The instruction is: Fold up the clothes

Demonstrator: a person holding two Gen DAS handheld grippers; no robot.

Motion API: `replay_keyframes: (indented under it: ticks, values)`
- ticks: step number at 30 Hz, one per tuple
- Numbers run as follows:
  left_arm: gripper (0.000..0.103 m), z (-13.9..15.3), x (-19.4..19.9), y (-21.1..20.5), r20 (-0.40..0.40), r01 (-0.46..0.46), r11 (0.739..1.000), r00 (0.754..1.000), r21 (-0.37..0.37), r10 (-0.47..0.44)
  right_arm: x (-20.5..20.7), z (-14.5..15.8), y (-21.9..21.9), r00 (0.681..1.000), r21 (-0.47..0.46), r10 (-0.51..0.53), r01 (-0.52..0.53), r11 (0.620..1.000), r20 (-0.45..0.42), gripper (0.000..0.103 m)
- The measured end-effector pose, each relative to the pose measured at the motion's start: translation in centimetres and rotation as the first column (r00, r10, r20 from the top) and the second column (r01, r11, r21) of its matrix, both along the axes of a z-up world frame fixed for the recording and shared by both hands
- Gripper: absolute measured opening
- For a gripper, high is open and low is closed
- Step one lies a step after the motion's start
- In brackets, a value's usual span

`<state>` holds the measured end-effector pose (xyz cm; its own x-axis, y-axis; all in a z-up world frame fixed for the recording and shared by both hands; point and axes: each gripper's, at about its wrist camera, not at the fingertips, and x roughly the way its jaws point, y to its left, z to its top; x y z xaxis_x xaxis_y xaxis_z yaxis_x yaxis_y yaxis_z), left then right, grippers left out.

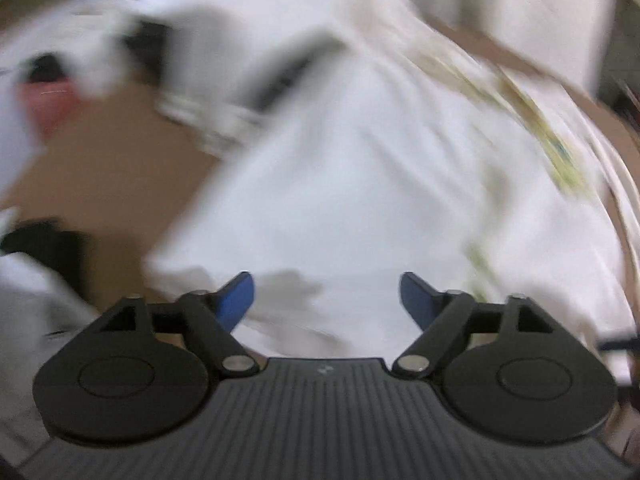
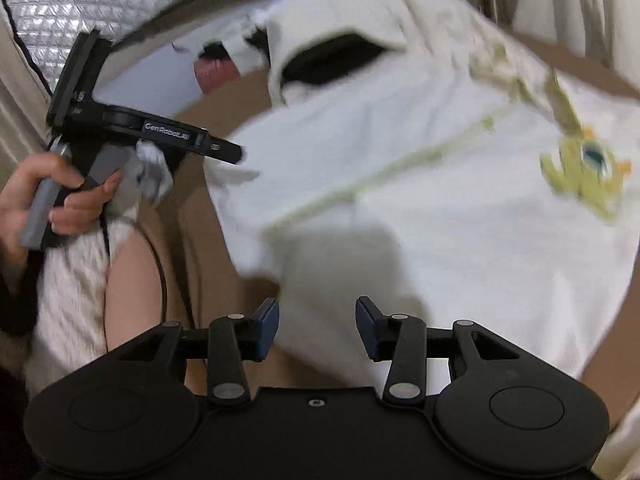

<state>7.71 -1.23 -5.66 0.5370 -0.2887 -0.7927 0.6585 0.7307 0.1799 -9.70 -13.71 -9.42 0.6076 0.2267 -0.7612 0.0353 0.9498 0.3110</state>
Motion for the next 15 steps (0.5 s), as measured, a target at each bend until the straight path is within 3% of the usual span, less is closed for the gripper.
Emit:
replay_keyframes:
  ticks: [2, 4, 6, 8, 10, 11, 12, 13, 14, 15]
  values:
    - [0.082, -1.1, -1.5, -2.7, -0.006, 0.110, 0.990, 0.994, 0.087, -0.110, -0.4, -1.0, 1.1, 1.000, -0.031, 0.003, -0.003, 1.000, -0.012, 0.048]
    - [0.081, -2.7, -2.6, -5.1, 0.017, 0.199, 0.960, 0.978, 0.196, -0.206, -0.2, -1.9, 2.8, 0.998, -0.096, 0.055, -0.054, 0.994, 0.006, 0.048]
    - [0.058, -4.9, -3.4, -7.1, 0.079, 0.249, 0.909, 0.954, 0.335, -0.290, 0.3, -2.7, 4.4, 0.994, -0.174, 0.106, -0.101, 0.980, 0.019, 0.050]
    - [0.002, -6.1, -2.8, -7.8, 0.062, 0.251, 0.889, 0.953, 0.383, -0.296, 1.1, -3.5, 5.7, 0.991, -0.274, 0.132, -0.121, 0.954, 0.023, 0.055]
    - [0.000, -5.6, -1.5, -7.5, 0.020, 0.226, 0.919, 0.969, 0.322, -0.245, 2.1, -5.0, 6.5, 0.989, -0.347, 0.145, -0.145, 0.927, -0.026, 0.054]
    - [0.000, -4.9, -0.8, -7.1, 0.001, 0.202, 0.942, 0.978, 0.269, -0.210, 2.8, -5.9, 6.7, 0.987, -0.368, 0.144, -0.162, 0.916, -0.075, 0.041]
    - [0.000, -4.2, -0.1, -6.7, -0.019, 0.176, 0.960, 0.984, 0.217, -0.176, 3.3, -6.5, 6.8, 0.985, -0.388, 0.124, -0.160, 0.908, -0.118, 0.039]
    - [0.000, -3.2, 0.5, -6.2, -0.035, 0.147, 0.977, 0.989, 0.157, -0.143, 3.4, -6.1, 6.9, 0.988, -0.389, 0.114, -0.147, 0.909, -0.106, 0.028]
    - [0.000, -2.2, 0.6, -5.5, -0.042, 0.124, 0.987, 0.992, 0.101, -0.120, 3.4, -5.5, 7.0, 0.990, -0.388, 0.106, -0.132, 0.912, -0.088, 0.010]
    - [0.000, -1.1, 0.6, -4.7, -0.043, 0.110, 0.993, 0.993, 0.051, -0.108, 3.1, -4.5, 6.6, 0.993, -0.328, 0.107, -0.120, 0.937, -0.058, 0.010]
